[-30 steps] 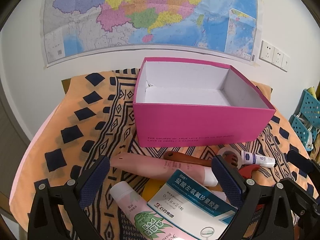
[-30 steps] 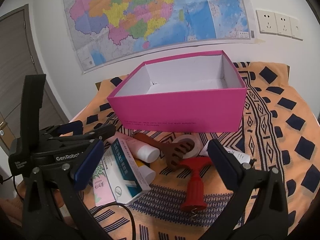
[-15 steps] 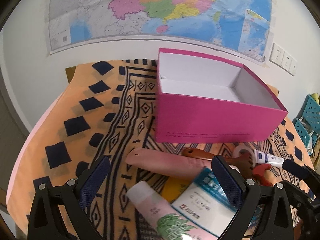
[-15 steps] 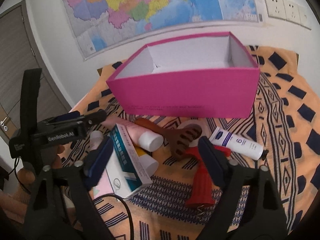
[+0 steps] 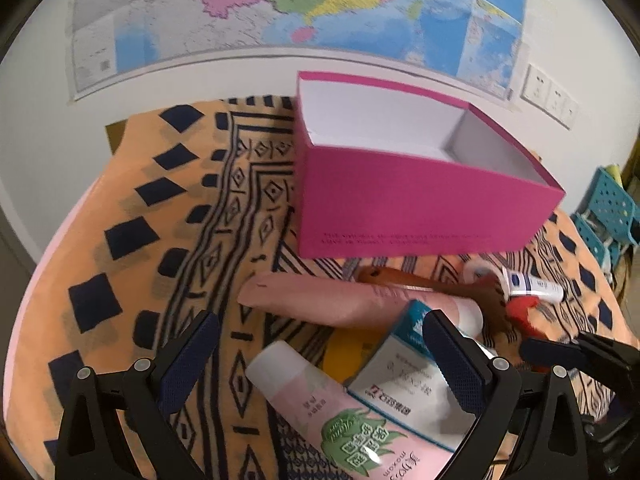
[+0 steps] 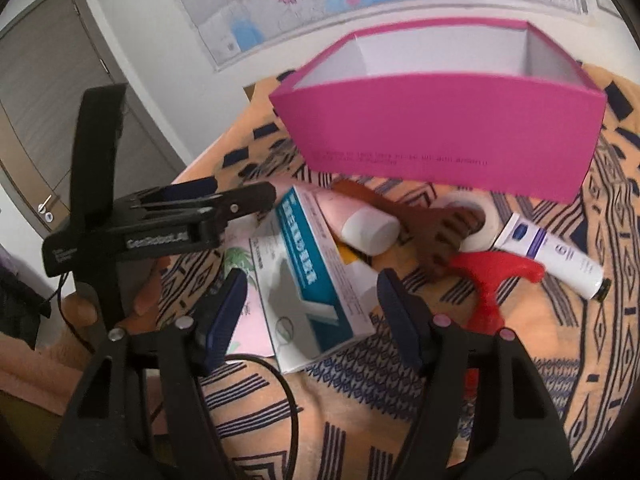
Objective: Organize rigid objects
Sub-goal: 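Close the right gripper on the white-and-blue medicine box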
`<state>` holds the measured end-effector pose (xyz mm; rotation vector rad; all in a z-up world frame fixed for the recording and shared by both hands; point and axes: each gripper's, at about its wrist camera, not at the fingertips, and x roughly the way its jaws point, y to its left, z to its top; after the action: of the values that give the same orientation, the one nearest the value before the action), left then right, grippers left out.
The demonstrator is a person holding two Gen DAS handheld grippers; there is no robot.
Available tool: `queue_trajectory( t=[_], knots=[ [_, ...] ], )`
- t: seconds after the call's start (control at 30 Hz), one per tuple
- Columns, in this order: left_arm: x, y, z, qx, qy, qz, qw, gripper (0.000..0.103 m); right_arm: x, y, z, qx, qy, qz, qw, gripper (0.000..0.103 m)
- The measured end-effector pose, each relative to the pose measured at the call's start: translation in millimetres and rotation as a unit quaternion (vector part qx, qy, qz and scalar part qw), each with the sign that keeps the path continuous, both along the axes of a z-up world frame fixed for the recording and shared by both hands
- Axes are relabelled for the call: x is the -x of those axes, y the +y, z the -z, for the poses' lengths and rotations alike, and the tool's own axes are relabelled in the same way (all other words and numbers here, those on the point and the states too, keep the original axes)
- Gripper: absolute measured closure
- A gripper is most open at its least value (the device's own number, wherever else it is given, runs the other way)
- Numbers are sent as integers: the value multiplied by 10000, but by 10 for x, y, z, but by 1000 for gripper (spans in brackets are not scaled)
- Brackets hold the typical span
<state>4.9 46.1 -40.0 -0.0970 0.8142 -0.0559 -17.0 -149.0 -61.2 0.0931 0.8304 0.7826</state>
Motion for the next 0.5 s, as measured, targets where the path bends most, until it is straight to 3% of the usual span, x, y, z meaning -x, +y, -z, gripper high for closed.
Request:
queue_trajectory(
  t=[0.13, 0.23, 0.33, 0.4, 0.5],
  knots=[
    [-10, -20, 57, 61, 71, 188, 9998, 0, -15, -56, 102, -74, 298, 53, 9995, 34],
    [-20, -50, 96, 137, 140, 399, 9990, 2, 58, -76, 90, -77, 276, -19, 9996, 34],
    [-20, -75, 114, 212, 157, 594, 9979, 6, 95, -48, 116, 125, 346, -51, 9993, 47],
    [-17, -81, 112, 240, 150, 713, 9971, 8, 55, -47, 172, 143, 561, -64, 9983, 65],
    [-14, -86, 105, 262, 147, 809, 9963, 11, -2, -107, 240, -170, 833, -92, 9963, 68]
  ],
)
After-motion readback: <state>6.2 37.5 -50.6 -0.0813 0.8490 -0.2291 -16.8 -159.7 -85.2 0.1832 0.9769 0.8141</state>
